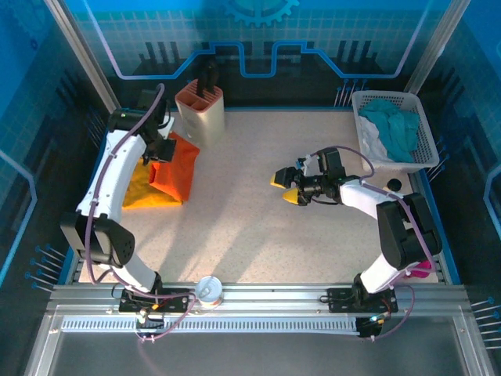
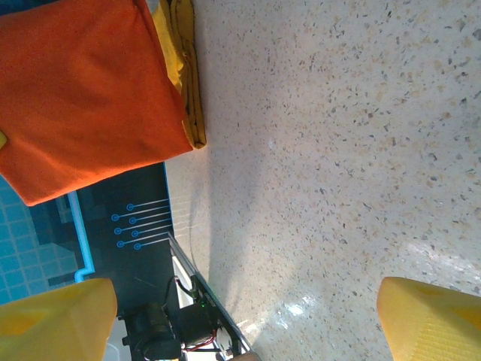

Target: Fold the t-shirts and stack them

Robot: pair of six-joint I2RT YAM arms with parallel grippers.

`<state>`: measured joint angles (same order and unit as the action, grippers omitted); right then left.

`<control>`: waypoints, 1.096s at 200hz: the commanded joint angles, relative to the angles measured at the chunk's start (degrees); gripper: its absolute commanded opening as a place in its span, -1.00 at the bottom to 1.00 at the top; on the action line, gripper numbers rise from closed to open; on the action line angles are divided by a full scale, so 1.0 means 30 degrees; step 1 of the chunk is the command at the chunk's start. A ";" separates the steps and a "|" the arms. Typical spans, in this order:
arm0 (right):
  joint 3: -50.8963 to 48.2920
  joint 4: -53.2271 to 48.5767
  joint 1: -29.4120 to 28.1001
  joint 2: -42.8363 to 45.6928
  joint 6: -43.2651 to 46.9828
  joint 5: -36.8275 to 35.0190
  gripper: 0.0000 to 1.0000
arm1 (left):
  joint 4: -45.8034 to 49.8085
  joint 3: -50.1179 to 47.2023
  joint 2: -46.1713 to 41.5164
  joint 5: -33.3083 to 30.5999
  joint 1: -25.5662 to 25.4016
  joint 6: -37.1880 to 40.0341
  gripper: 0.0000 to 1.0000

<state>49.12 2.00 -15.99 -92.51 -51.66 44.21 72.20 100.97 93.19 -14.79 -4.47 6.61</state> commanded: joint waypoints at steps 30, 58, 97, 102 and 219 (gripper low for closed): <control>0.0163 0.0117 0.0071 -0.0391 -0.0141 0.0471 0.80 | 0.1489 0.0837 0.0535 -0.0088 0.0519 0.0521 -1.00; 0.0167 0.0095 -0.0025 -0.0533 -0.0081 0.0448 0.80 | 0.1433 0.0775 0.0694 -0.0271 0.0801 0.0382 -1.00; 0.0001 0.0226 -0.0107 -0.0816 -0.0007 0.0471 0.80 | 0.0638 0.0239 0.0925 -0.0801 0.1600 0.0357 -1.00; -0.0011 0.0281 -0.0122 -0.0851 -0.0008 0.0470 0.80 | 0.0555 0.0189 0.1015 -0.0971 0.1718 0.0374 -1.00; -0.0412 0.1691 -0.0200 -0.1968 -0.0080 0.1382 0.80 | -0.5188 -0.4233 0.1604 -0.3097 0.3813 0.1307 -1.00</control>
<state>48.95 5.65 -16.12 -97.08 -52.47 46.13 63.96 91.81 98.21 -19.90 5.72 8.40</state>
